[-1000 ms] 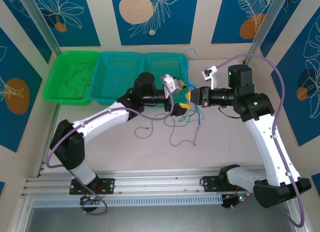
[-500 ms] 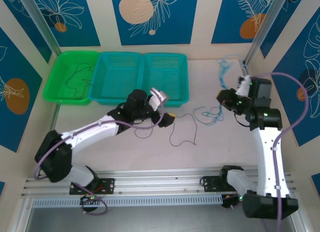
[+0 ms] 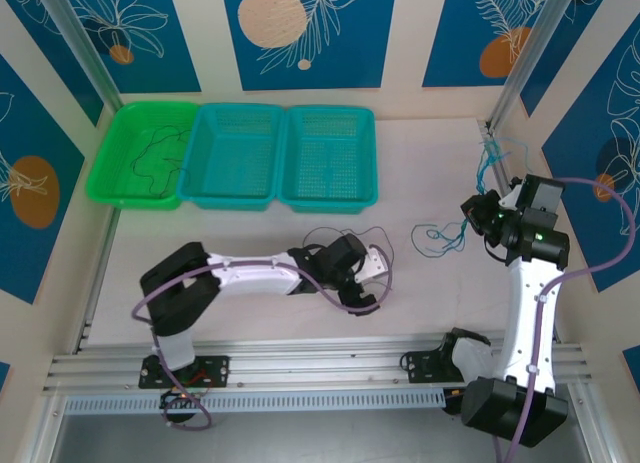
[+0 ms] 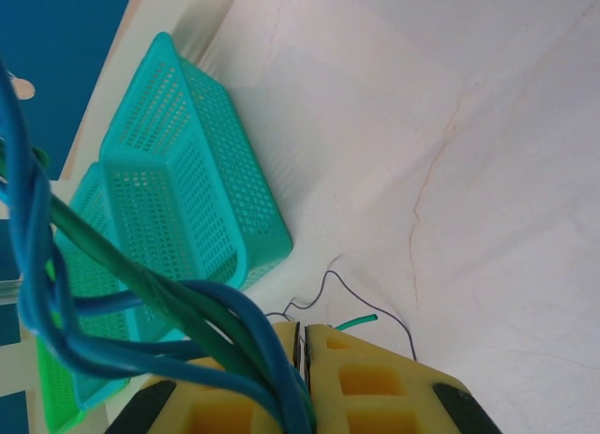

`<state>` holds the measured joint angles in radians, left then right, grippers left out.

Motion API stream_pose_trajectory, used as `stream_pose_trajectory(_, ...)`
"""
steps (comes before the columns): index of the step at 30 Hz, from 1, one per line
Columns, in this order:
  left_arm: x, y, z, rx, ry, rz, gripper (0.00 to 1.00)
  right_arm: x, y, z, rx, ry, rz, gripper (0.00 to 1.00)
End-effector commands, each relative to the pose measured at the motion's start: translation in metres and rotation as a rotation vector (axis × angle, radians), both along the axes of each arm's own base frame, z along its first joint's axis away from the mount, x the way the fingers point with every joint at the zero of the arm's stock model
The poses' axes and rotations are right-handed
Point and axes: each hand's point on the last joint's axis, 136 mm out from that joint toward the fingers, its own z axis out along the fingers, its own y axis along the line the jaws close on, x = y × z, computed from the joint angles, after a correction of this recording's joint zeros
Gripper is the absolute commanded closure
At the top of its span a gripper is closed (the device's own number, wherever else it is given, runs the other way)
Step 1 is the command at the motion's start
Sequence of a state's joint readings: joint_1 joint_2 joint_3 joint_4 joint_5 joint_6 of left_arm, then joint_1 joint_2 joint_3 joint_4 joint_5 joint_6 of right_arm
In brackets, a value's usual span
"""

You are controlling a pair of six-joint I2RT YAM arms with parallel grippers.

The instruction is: Untangle the cables

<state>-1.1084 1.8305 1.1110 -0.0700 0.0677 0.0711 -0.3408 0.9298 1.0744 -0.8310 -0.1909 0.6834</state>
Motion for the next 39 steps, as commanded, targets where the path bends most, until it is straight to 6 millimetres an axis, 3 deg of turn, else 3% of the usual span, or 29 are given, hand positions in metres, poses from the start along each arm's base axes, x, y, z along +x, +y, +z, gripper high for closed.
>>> stream_pose_trajectory(1, 0.023, -0.001, -0.006, 0.046, -0.062, 0.100, 0.09, -0.007, 0.006, 0.005, 0.006, -0.026, 0.029, 1.00)
stream_pose_trajectory(4, 0.024, 0.003, -0.025, 0.103, -0.036, 0.116, 0.41, -0.009, 0.009, 0.006, 0.008, -0.037, 0.039, 1.00)
stream_pose_trajectory(5, 0.022, 0.003, -0.028, 0.105, -0.022, 0.114, 0.59, -0.010, 0.009, 0.006, 0.010, -0.039, 0.039, 1.00)
stream_pose_trajectory(7, 0.019, 0.002, -0.019, 0.068, -0.005, 0.119, 0.93, -0.010, 0.009, 0.007, 0.014, -0.040, 0.037, 1.00)
stream_pose_trajectory(8, 0.021, 0.003, -0.009, 0.036, 0.001, 0.136, 1.00, -0.010, 0.010, 0.007, 0.019, -0.041, 0.038, 1.00)
stream_pose_trajectory(10, 0.028, 0.006, 0.025, -0.059, 0.029, 0.179, 1.00, -0.009, 0.011, 0.009, 0.025, -0.049, 0.046, 1.00)
stream_pose_trajectory(13, 0.048, 0.020, 0.098, -0.234, 0.045, 0.258, 1.00, -0.007, 0.023, 0.017, 0.058, -0.090, 0.108, 1.00)
stream_pose_trajectory(16, 0.071, 0.048, 0.166, -0.344, 0.007, 0.328, 1.00, -0.004, 0.050, 0.034, 0.100, -0.166, 0.243, 1.00)
stream_pose_trajectory(19, 0.095, 0.088, 0.229, -0.411, -0.063, 0.398, 1.00, -0.007, 0.078, 0.044, 0.080, -0.198, 0.364, 1.00)
stream_pose_trajectory(24, 0.127, 0.175, 0.346, -0.501, -0.317, 0.511, 1.00, -0.009, 0.099, 0.043, 0.047, -0.188, 0.434, 1.00)
stream_pose_trajectory(33, 0.193, 0.316, 0.490, -0.556, -0.660, 0.809, 1.00, -0.006, 0.120, 0.032, 0.071, -0.159, 0.506, 1.00)
stream_pose_trajectory(39, 0.209, 0.373, 0.575, -0.604, -0.852, 0.909, 1.00, -0.003, 0.123, 0.029, 0.080, -0.142, 0.517, 1.00)
